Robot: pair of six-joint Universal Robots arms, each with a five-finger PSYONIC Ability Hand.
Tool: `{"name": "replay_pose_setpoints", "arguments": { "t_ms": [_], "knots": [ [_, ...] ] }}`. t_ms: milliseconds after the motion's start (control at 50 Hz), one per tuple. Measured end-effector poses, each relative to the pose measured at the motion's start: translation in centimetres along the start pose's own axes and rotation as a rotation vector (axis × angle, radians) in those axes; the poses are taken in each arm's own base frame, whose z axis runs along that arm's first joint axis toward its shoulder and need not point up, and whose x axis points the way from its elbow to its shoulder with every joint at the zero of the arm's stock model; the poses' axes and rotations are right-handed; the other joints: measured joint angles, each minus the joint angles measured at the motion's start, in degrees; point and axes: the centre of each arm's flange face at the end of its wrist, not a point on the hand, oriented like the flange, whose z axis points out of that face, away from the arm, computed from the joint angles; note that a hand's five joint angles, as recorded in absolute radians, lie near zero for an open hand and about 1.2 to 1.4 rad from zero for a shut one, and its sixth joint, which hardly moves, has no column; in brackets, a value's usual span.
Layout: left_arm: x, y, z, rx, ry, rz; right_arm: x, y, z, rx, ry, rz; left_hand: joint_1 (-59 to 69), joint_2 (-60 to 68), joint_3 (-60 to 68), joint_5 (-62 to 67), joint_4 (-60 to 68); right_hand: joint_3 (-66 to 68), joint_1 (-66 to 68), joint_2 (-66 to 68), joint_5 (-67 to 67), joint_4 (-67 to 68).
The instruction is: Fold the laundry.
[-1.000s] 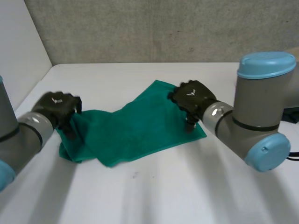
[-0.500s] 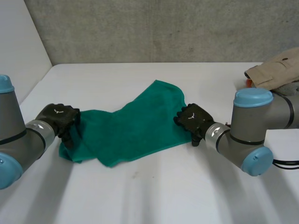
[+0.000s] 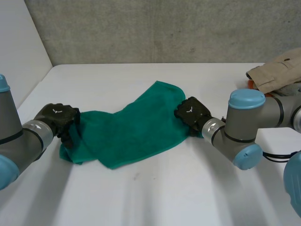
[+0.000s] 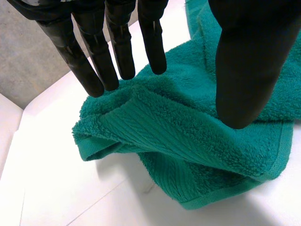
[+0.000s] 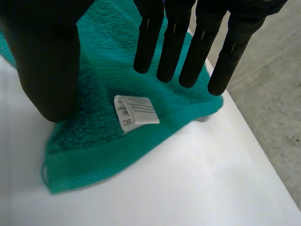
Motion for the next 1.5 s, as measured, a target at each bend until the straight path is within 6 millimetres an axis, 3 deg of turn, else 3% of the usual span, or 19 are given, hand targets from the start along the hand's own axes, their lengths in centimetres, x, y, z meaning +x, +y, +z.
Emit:
{"name": "replay_pose_setpoints", "arguments": {
  "t_ms": [120,240,320,440,580,660,760,860,1000,1080,1200,1240,1280,1360,1500],
  "knots": [
    [0.0,-0.1,-0.1,0.003,0.0,0.001,0.5,-0.2,1.0,0.031,0.031,-0.009,0.0,0.0,0.0,0.0,0.0,3.7,3.8,3.9,3.6,3.6],
    [0.0,-0.1,-0.2,0.004,0.001,0.001,1.3,-0.9,1.8,0.066,0.075,-0.017,0.0,0.0,0.0,0.0,0.0,26.5,26.4,27.6,27.0,26.7],
    [0.3,-0.1,-0.2,0.005,0.008,0.004,2.4,-2.0,1.7,0.088,0.12,-0.007,-0.7,-0.9,-0.9,-0.9,-0.9,30.9,27.6,31.2,29.7,31.5],
    [1.1,0.0,-0.1,0.012,0.041,0.022,4.8,-3.9,-0.3,0.084,0.165,0.026,-6.7,-6.8,-6.9,-6.9,-7.2,30.9,27.6,31.2,29.7,31.6],
    [1.7,0.4,0.8,0.018,0.061,0.071,6.4,-4.5,-3.7,-0.001,0.158,0.018,-9.3,-10.1,-10.2,-10.2,-10.1,30.9,27.6,31.2,29.7,31.6],
    [2.2,1.0,2.3,0.013,0.069,0.143,6.9,-4.3,-6.5,-0.083,0.129,0.01,-10.1,-10.8,-10.9,-10.9,-10.8,30.9,27.6,31.2,29.7,31.6],
    [2.7,1.6,3.4,-0.016,0.069,0.201,7.1,-3.7,-7.9,-0.128,0.123,0.025,-10.1,-10.8,-10.9,-10.9,-10.8,30.9,27.6,31.2,29.7,31.6],
    [2.8,1.8,3.2,-0.041,0.056,0.21,7.6,-2.5,-7.7,-0.155,0.144,0.049,-10.1,-10.8,-10.9,-10.9,-10.8,30.9,27.6,31.2,29.7,31.6],
    [1.9,0.5,1.1,0.022,0.007,0.152,7.7,-1.0,-7.0,-0.193,0.161,0.068,-9.3,-9.8,-9.9,-9.4,-9.7,30.9,27.6,31.2,29.7,31.6],
    [1.8,0.0,-0.6,0.06,0.009,0.125,7.5,-0.7,-6.8,-0.201,0.158,0.071,2.8,1.5,1.3,2.2,1.7,30.9,27.7,31.2,29.7,31.6],
    [2.4,1.5,-2.1,0.0,0.054,0.15,7.1,-0.5,-6.7,-0.204,0.149,0.072,7.2,6.7,6.7,7.3,7.1,30.9,27.6,31.2,29.7,31.6],
    [2.5,2.1,-2.1,-0.029,0.065,0.167,7.1,-0.5,-6.7,-0.204,0.147,0.072,5.6,5.4,5.6,6.0,5.6,30.9,27.6,31.2,29.7,31.6],
    [2.6,3.0,-1.7,-0.067,0.074,0.191,6.9,-0.5,-6.8,-0.204,0.143,0.073,-3.8,-2.8,-2.7,-2.6,-2.9,30.9,27.6,31.2,29.7,31.6],
    [2.3,3.8,-0.5,-0.092,0.071,0.22,6.5,-0.5,-6.8,-0.207,0.133,0.075,-5.2,-5.1,-5.2,-5.4,-5.6,30.9,27.6,31.2,29.7,31.6],
    [1.9,3.5,1.6,-0.056,0.031,0.227,5.8,-0.3,-7.1,-0.215,0.117,0.076,-5.0,-4.9,-5.1,-4.8,-5.3,30.9,27.7,31.2,29.7,31.6]
  ]
}}
